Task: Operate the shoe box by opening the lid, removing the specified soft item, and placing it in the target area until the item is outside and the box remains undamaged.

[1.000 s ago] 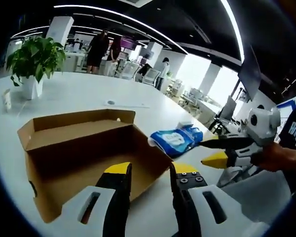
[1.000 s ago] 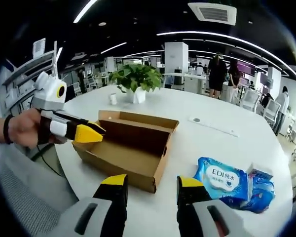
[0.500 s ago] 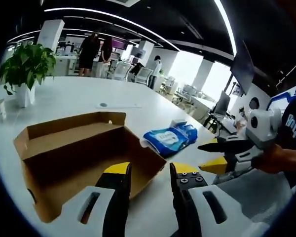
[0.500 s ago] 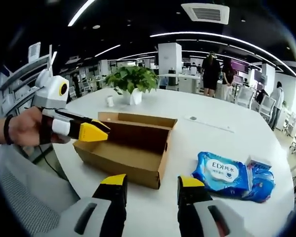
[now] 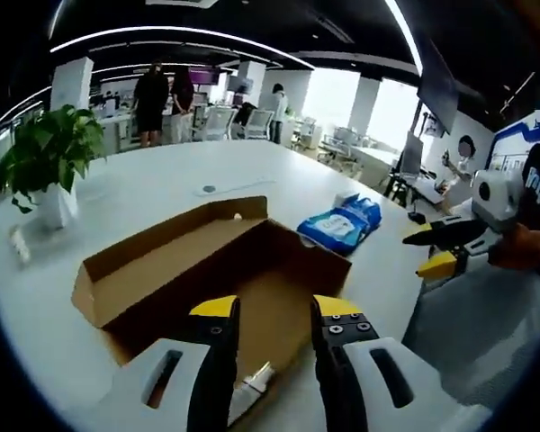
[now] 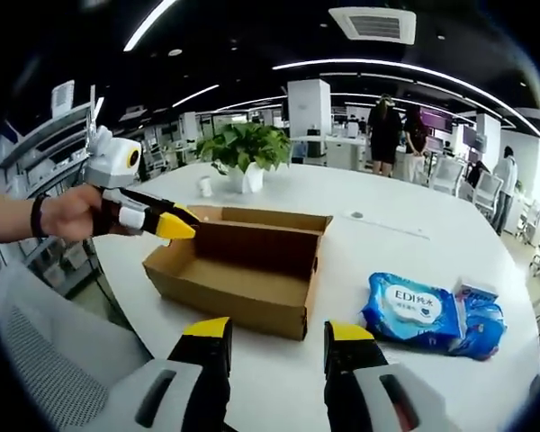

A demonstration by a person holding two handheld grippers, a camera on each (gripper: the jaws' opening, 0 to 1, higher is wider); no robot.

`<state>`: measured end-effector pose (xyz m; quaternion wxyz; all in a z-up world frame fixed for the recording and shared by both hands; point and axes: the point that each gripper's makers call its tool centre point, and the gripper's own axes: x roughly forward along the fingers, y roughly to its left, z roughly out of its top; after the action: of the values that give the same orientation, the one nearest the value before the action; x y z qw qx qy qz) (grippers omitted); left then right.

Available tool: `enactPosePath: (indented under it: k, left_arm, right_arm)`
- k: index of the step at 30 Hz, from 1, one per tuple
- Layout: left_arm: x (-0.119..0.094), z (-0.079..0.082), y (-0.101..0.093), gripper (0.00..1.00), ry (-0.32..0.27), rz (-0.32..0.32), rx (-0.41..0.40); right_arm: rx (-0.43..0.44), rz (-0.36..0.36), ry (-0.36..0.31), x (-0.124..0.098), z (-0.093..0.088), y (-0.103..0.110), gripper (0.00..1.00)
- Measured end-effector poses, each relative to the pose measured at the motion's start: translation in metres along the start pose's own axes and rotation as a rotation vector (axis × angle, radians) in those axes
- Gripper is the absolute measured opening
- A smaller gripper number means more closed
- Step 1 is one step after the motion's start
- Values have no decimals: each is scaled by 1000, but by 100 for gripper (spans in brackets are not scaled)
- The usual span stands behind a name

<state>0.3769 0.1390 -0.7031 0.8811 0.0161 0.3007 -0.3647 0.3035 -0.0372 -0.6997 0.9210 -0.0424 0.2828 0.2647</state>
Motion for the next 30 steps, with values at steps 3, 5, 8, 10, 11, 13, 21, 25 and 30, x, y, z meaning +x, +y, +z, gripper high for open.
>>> enactPosePath:
  k: [3, 5, 8, 10, 11, 13, 21, 25, 30]
  left_arm:
    - [-5, -11, 13, 32, 64, 15, 75]
    - [-6, -22, 20, 31, 125, 9, 133]
    - [-3, -39, 22, 34, 212, -25, 215]
    - [-1, -48, 21, 34, 258, -47, 242]
    - [1, -54, 20, 33, 282, -69, 254]
    - [3, -63, 20, 34, 326, -87, 277]
    - [11, -86, 24, 34, 426, -125, 336]
    - [12, -95, 27, 34, 475, -140, 378]
    - [14, -104, 29, 34, 516, -165, 378]
  right_arm:
    - [2, 4, 4, 0, -4, 3, 38]
    - [3, 6, 7, 0, -5, 6, 38]
    - [4, 12, 9, 0, -8, 11, 38]
    - [7, 12, 10, 0, -9, 12, 39]
    - [8, 11, 9, 0, -9, 13, 39]
    - [16, 8, 5, -1, -8, 13, 39]
    - [29, -14, -2, -4, -8, 9, 38]
    - [29, -24, -10, -6, -7, 7, 38]
    - [28, -30, -14, -7, -6, 6, 39]
